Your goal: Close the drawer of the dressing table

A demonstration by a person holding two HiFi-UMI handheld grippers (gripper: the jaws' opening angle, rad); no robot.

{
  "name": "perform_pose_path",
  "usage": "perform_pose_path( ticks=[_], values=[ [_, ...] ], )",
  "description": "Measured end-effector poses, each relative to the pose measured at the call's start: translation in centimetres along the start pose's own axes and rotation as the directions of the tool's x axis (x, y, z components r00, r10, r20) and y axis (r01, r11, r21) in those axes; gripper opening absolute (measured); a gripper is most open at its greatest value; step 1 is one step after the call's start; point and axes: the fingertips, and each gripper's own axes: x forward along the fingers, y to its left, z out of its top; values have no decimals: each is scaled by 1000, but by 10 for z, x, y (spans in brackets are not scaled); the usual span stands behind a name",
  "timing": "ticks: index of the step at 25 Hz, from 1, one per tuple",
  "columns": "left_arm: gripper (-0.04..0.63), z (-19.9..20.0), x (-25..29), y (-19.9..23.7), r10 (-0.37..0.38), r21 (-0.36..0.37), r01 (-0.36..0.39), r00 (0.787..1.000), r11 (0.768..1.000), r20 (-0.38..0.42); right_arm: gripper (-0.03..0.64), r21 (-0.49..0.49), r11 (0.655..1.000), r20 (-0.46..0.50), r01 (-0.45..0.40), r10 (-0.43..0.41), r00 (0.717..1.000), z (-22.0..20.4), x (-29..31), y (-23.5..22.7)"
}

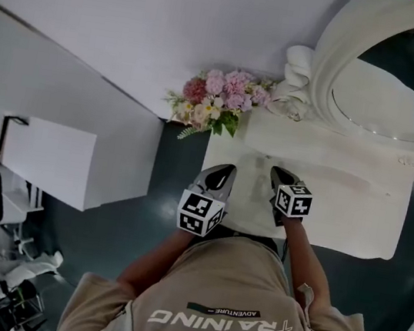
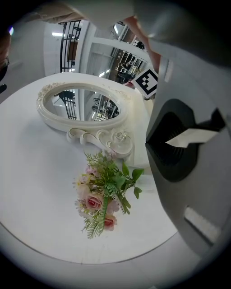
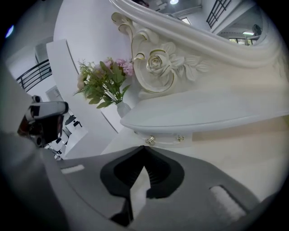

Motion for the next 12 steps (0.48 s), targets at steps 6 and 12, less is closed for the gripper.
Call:
perform_pose_path(
  ticks=[6, 12],
  values=[
    [17, 0, 0, -16, -40, 14, 39, 999, 999, 12, 2, -81, 996, 53, 26, -22, 998, 0, -39, 14],
    [17, 6, 0, -29, -57, 29, 56, 998, 998, 34, 2, -180, 983, 149, 30, -3, 989, 23, -83, 36]
  ],
)
